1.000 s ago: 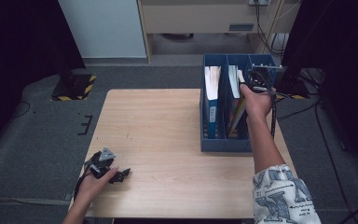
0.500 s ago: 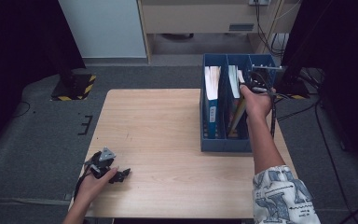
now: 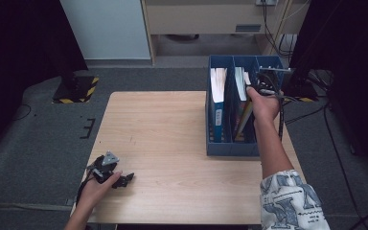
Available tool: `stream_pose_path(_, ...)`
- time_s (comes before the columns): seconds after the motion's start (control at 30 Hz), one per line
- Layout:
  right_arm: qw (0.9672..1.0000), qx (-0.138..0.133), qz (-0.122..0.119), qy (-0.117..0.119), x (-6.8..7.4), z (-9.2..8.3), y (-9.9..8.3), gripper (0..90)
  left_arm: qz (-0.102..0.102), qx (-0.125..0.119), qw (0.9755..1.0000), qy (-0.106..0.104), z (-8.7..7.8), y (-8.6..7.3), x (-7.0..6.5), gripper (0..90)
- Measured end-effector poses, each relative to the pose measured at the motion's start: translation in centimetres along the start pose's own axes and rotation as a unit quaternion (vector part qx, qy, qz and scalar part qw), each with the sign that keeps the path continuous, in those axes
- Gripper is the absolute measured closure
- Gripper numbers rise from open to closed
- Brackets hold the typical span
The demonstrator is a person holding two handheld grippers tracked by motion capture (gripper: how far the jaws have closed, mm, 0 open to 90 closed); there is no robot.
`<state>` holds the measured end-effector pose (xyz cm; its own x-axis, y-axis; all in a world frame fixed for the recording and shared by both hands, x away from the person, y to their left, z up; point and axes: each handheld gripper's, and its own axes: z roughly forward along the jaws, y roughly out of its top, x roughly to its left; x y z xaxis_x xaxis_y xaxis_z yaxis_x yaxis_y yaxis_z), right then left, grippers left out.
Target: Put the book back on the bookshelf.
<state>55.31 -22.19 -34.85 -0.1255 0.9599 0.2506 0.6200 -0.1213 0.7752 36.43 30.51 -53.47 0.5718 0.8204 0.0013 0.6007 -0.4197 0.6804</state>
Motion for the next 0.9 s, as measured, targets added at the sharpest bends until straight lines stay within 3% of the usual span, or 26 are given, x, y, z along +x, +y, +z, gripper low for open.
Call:
stream_pose_path(0.27,0.9999,-0.006,0.005,0.012,0.10,-0.19,0.04,67.0,0.000,-0.001,1.0000,-0.001,0.00,-0.02,0.00,0.0)
stream_pose_path(0.9,0.9995,-0.004,0.003,0.030,-0.06,-0.92,0.35,65.4,0.001,-0.003,1.0000,-0.001,0.06,0.00,0.02,0.0)
